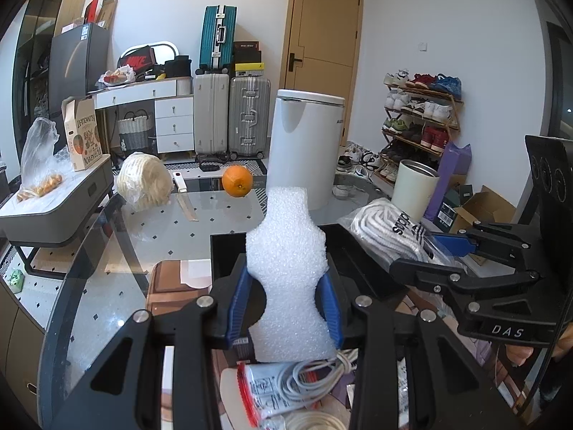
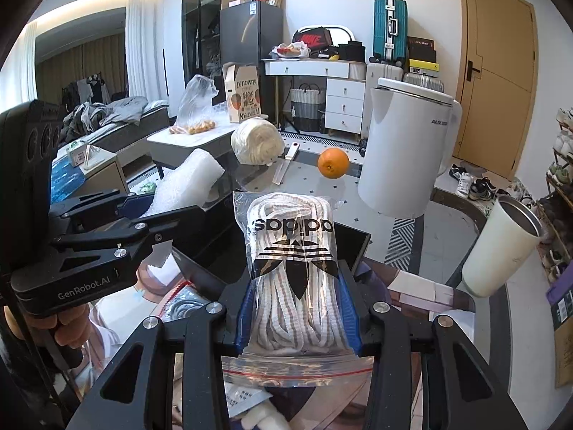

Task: Organize soft objects
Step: 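Carry the foam block and the adidas bag toward the black box with both grippers, then lower the foam into the black box and open the left gripper while the right releases the adidas bag inside, then withdraw both grippers from the box back over the table items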

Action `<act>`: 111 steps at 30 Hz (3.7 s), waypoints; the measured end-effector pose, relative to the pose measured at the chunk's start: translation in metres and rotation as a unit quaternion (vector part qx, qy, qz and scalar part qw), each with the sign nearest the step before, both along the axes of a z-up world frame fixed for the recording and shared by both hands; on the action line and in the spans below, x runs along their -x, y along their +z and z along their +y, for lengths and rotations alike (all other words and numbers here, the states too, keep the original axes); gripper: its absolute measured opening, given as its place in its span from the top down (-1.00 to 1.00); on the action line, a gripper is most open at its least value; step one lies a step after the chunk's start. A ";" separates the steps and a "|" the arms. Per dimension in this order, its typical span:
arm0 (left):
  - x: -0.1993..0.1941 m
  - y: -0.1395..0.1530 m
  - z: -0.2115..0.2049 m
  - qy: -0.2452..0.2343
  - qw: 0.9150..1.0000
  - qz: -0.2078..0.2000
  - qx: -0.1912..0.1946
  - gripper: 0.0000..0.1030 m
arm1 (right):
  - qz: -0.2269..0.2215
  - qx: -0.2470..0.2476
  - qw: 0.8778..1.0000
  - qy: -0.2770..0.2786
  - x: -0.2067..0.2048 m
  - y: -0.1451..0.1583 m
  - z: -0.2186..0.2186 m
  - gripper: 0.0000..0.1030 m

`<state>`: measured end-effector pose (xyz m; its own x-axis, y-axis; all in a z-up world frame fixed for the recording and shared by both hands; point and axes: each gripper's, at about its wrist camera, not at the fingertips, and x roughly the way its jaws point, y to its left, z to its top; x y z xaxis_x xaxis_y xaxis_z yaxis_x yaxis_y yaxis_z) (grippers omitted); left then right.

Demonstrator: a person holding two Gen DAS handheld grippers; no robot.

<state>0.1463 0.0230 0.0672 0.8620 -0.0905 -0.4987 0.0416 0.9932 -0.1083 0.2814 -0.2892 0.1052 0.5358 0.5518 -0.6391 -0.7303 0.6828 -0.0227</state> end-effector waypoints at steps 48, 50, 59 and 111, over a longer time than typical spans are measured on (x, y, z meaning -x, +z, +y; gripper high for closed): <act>-0.057 -0.036 0.010 -0.021 0.996 0.085 -0.025 0.30 | -0.018 0.256 0.946 0.200 -0.065 -0.050 0.098 -0.01; -0.056 -0.036 0.010 -0.021 0.996 0.086 -0.023 0.29 | -0.026 0.257 0.945 0.198 -0.062 -0.048 0.094 -0.14; -0.044 -0.028 0.008 -0.021 0.996 0.079 -0.027 -0.21 | -0.046 0.206 0.965 0.153 -0.048 -0.029 0.063 -0.48; 0.081 -0.030 -0.017 -0.008 0.998 0.032 -0.059 -1.00 | 0.053 0.018 0.998 -0.008 0.058 -0.039 -0.065 -0.98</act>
<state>0.0654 0.0065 0.0369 0.8265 -0.0421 -0.5613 0.0546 0.9985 0.0054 0.2234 -0.3538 0.0666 0.4727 0.5190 -0.7122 -0.7192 0.6942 0.0285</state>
